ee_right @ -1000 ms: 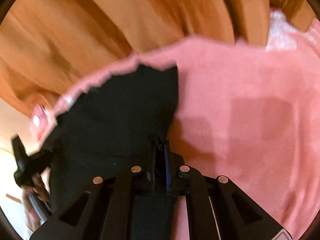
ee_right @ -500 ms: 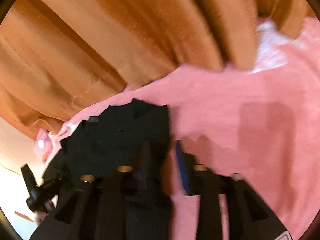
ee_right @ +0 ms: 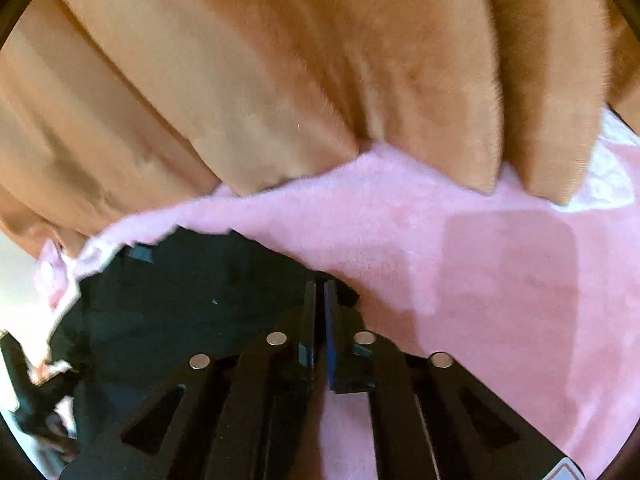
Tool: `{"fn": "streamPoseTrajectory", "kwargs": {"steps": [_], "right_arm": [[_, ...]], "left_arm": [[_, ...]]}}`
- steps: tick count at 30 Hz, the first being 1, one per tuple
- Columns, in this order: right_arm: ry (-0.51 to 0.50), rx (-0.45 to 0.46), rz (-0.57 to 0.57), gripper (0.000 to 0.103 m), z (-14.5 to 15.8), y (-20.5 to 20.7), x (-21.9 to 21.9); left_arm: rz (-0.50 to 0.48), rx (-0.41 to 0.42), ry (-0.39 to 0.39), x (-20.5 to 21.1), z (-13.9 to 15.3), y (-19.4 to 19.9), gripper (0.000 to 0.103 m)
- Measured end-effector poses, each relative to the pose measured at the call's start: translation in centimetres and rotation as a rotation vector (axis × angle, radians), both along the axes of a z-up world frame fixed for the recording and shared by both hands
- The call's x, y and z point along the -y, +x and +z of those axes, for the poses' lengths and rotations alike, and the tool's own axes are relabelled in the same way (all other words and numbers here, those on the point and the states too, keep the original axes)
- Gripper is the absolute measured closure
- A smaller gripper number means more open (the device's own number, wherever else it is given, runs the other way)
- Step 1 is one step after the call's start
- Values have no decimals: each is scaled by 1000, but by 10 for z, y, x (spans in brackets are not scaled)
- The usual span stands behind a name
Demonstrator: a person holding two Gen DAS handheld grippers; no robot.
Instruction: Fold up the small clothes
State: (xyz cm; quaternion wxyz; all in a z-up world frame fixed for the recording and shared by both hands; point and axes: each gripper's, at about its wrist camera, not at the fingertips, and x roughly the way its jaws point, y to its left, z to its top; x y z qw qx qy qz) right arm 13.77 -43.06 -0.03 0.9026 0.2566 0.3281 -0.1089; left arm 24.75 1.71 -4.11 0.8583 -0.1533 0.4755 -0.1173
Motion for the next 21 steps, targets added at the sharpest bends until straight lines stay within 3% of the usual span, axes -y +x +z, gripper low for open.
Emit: {"fn": "streamPoseTrajectory", "kwargs": {"steps": [2,3,4,5,6,7,8,9,10,14,15,16,18,21], "right_arm": [[29,32,20,86,14,-21,-5],[57,38,46,77,16,-36,-10],[63,20,67,70,14,-47,-19],[51,-8,73,56,12,-55,-27],[34,-47,81,53,4,-62,-36],[42,-74,103,53,-5,-65,-45],[52,-92,125,61,-12,-64,-49],[51,-115,153,93,-18,-61,-55],[43,-130,167,96,-22,-58,-61],[-40,-102,138,98,-2,-80,-64],[-88,-139,108,98,-5,-81,-63],[-92,-194,88,98,-17,-78,-60],[-59,-190,48,97,-21,-78,-58],[-115,-171,-29,88,11,-88,-78]], "left_arm": [[5,-1,-4,-1,0,-1,94],[10,-4,-10,-1,0,-1,94],[15,-8,-16,-2,0,-1,94],[19,-9,-18,-2,0,-2,94],[21,-8,-16,-1,0,-2,94],[21,-7,-13,0,0,-3,94],[19,-7,-9,0,0,-4,94],[16,-6,-7,1,1,-5,94],[15,-8,-13,0,1,-5,94],[11,-34,-56,-7,0,-9,94],[4,-38,-62,-8,-1,-9,94],[-4,-37,-64,-9,-2,-9,94],[-5,-48,-90,-15,-1,-10,94],[60,-33,-182,-47,17,-11,94]]}}
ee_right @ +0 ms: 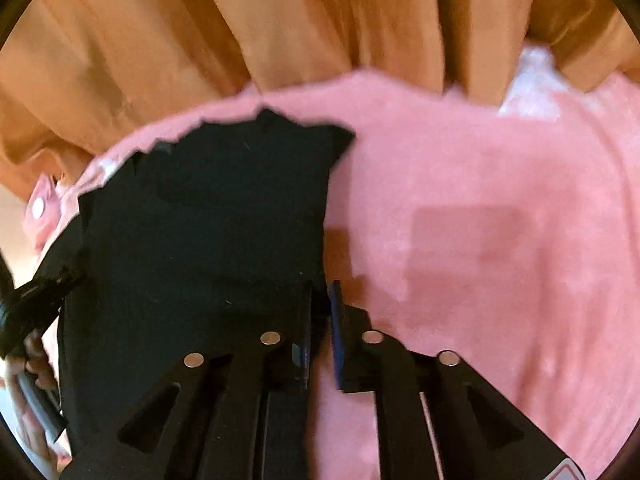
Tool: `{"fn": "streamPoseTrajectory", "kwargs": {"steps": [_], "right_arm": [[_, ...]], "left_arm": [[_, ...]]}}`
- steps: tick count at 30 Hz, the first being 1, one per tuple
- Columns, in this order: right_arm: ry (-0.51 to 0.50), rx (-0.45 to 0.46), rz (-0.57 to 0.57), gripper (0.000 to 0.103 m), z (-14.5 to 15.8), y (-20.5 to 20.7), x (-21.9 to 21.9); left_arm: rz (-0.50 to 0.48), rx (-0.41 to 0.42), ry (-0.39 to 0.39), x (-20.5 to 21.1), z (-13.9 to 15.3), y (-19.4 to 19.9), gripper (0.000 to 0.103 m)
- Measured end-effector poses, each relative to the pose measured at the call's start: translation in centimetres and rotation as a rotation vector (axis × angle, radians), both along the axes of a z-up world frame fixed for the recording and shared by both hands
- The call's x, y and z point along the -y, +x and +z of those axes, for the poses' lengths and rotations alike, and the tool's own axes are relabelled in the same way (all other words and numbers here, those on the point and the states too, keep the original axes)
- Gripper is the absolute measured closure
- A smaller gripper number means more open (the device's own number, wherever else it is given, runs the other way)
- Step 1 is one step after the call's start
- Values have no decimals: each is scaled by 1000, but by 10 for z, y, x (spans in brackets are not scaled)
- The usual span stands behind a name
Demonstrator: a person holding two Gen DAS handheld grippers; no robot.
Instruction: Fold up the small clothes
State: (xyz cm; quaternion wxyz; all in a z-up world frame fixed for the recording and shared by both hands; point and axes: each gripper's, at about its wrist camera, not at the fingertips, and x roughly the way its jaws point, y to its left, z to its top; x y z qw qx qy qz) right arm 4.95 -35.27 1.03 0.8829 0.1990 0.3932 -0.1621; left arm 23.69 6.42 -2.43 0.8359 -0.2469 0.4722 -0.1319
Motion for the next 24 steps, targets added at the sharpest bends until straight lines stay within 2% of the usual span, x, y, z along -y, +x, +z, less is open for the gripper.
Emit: {"fn": "streamPoseTrajectory", "kwargs": {"steps": [2,4,5,6,8,10,12,14,16,18,20,23,24], "right_arm": [[-51,51,2,87,21,-11,-25],[-74,100,36,83,35,-17,-52],[-78,132,73,75,39,-19,-73],[-80,155,104,69,40,-20,-91],[-79,187,157,67,36,-18,-121],[-66,181,206,67,23,-11,-150],[-46,151,265,67,11,0,-171],[-84,121,309,67,3,14,-190],[-138,110,337,67,-4,20,-202],[-158,99,346,64,-7,25,-206],[-150,83,340,62,-14,30,-204],[-126,77,311,62,-17,32,-195],[-119,81,297,62,-16,32,-191]], "left_arm": [[71,43,-19,-33,18,1,94],[189,66,-39,-83,30,4,82],[252,61,-48,-108,31,5,68],[338,51,-60,-141,29,4,64],[498,28,-82,-202,20,1,64],[583,17,-81,-243,10,0,64],[669,1,-49,-284,-2,-1,64],[711,-15,-17,-304,-9,0,64],[740,-25,-16,-323,-20,2,70],[731,-9,-4,-329,-25,8,87],[706,-7,17,-328,-23,16,99],[674,22,48,-310,-12,30,101],[651,60,60,-296,0,31,101]]}}
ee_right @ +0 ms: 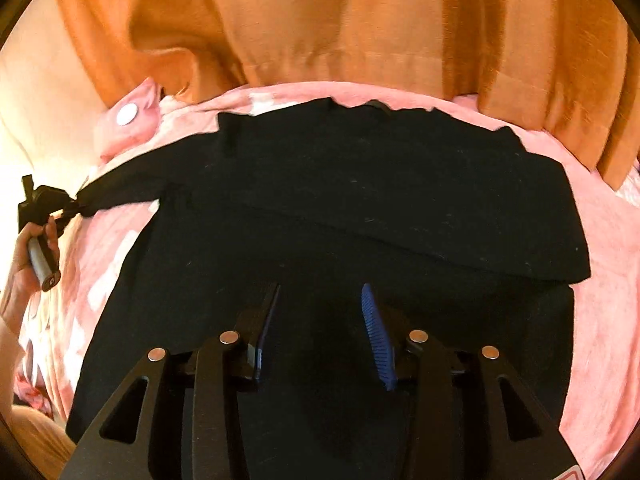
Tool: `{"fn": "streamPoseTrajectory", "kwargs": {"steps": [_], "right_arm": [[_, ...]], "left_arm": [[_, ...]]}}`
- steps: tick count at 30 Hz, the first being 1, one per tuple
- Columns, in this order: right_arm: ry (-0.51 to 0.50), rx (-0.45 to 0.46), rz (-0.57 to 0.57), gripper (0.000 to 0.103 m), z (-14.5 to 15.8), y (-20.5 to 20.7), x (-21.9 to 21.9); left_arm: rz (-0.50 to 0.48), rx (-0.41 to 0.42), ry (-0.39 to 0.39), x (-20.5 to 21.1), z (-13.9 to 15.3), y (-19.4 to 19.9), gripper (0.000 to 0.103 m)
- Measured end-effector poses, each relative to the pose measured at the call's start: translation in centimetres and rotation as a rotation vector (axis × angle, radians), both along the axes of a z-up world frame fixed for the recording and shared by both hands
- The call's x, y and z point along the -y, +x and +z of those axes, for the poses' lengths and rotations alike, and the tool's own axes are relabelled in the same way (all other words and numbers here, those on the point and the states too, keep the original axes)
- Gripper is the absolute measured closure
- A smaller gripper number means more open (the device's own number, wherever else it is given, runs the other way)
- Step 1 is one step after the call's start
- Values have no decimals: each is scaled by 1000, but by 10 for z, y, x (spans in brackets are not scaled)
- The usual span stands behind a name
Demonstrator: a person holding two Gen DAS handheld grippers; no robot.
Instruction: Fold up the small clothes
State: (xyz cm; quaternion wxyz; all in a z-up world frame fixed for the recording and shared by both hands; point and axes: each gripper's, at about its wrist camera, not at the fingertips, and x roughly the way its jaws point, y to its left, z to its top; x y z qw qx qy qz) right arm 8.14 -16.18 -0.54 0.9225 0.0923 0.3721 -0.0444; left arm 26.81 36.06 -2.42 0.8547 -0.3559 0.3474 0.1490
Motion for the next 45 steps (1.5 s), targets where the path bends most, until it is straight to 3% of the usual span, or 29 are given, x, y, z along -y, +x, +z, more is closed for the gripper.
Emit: {"fn": "streamPoseTrajectory", "kwargs": {"steps": [2,4,8,11,14,17,19,21,23,28,34,35,36,37,38,45], "right_arm": [[23,10,-12,62,4,-1,5],[46,35,-28,62,13,-2,12],[70,96,-94,60,33,-13,37],[126,100,-149,54,35,-17,63],[139,58,-196,54,24,-16,84],[122,10,-207,54,15,-17,96],[123,8,-190,54,14,-17,103],[136,6,-175,54,12,-16,107],[175,6,-152,54,10,-11,109],[319,7,-64,54,4,16,96],[345,-43,-79,54,-23,55,79],[336,-24,-76,60,-21,58,76],[329,-9,-67,75,-18,61,72],[326,0,-53,83,-14,65,67],[328,6,-40,100,-10,68,63],[306,156,25,101,58,69,48]], "left_arm": [[-56,71,24,27,25,0,101],[-185,159,79,82,64,-1,101],[-579,281,106,236,111,-25,100],[-799,238,73,327,90,-45,97],[-936,66,40,392,31,-62,96],[-881,12,-54,381,12,-69,93],[-776,33,-112,350,19,-69,80],[-673,66,-122,317,32,-68,62],[-589,84,-118,291,39,-61,62],[-425,38,-206,232,31,-51,62],[-442,2,-255,208,24,-57,62],[-443,-1,-261,208,19,-54,62],[-436,-9,-268,203,17,-55,62],[-426,-11,-278,198,15,-57,62],[-418,-11,-286,196,14,-57,62],[-386,-5,-328,198,13,-52,62]]}}
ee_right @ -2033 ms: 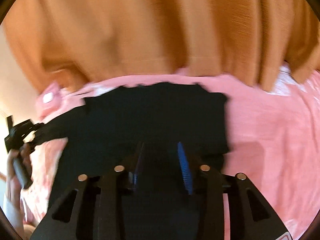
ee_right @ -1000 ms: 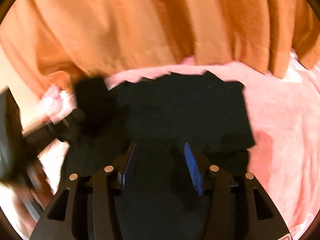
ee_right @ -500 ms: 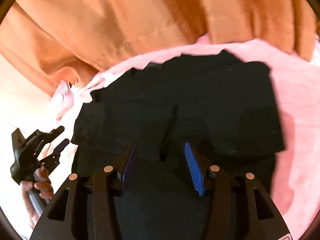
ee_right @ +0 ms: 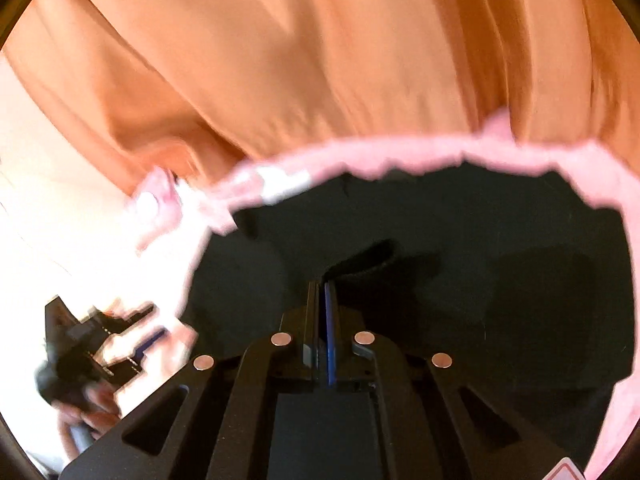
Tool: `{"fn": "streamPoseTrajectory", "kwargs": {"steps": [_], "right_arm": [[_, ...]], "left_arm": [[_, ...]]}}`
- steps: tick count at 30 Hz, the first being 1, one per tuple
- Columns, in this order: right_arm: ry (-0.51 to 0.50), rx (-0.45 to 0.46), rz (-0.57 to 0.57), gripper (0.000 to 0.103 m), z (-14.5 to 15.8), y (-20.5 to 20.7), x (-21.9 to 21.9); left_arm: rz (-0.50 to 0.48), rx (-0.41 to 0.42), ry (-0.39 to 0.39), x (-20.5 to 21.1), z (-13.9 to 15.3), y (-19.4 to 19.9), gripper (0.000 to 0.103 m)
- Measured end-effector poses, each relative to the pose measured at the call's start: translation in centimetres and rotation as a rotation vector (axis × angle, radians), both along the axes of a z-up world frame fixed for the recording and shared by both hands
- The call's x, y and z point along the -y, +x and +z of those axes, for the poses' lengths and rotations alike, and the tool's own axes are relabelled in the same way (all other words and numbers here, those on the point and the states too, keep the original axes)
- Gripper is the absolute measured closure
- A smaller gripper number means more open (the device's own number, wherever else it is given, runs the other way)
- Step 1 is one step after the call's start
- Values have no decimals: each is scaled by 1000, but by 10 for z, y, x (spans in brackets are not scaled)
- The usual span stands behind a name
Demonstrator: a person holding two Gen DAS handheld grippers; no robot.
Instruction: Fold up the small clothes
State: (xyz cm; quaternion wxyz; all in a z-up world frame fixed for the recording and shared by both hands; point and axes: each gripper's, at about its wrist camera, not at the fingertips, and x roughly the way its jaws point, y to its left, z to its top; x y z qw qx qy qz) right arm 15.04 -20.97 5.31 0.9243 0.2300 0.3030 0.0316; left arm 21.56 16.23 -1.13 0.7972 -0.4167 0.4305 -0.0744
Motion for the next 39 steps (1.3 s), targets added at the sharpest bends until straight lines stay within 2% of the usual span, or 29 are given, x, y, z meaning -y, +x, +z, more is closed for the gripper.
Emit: {"fn": "streamPoseTrajectory", "kwargs": {"steps": [3,5,6,9,11,12,16,19,20,22,23,24,27,32,34,35,37,38,39], "right_arm": [[-34,69,-42,101,26,-16,19],[-74,78,-87,101,32,-28,40],[-84,67,-110,101,28,-32,51],[-110,-58,-186,101,-15,-31,87],[-78,-152,-207,101,-48,-26,106],[-64,-170,-211,101,-55,-26,110],[-63,-129,-173,101,-46,-30,108],[-53,-150,-166,101,-56,-26,109],[-39,-168,-174,101,-64,-25,111],[-4,-179,-182,101,-72,-28,115],[19,-169,-184,101,-71,-31,117],[31,-152,-178,101,-67,-34,117],[11,-97,-156,101,-53,-40,113],[60,-206,-173,100,-92,-33,124],[69,-200,-171,94,-92,-33,123],[65,-189,-167,89,-89,-32,122],[59,-171,-157,71,-86,-31,119],[55,-166,-159,57,-87,-30,117],[47,-172,-158,56,-90,-27,115]], "left_arm": [[-40,-12,12,15,-4,4,62],[-67,-22,21,25,-8,5,62],[-84,-33,19,31,-13,6,62],[-106,-76,11,43,-28,10,62],[-103,-93,11,49,-35,10,62],[-102,-92,10,52,-34,10,62],[-102,-57,25,61,-28,13,62],[-46,-80,47,55,-34,20,63],[-14,-81,33,51,-37,21,69],[25,-68,51,47,-34,20,73],[42,-48,81,45,-30,19,76],[43,-31,120,45,-27,19,83],[23,-47,126,41,-32,22,87],[15,-78,105,36,-42,23,88],[7,-77,87,34,-41,23,83],[6,-78,77,33,-42,24,76],[6,-78,32,31,-44,25,69],[11,-77,20,31,-44,25,68],[14,-74,13,30,-45,26,68]]}}
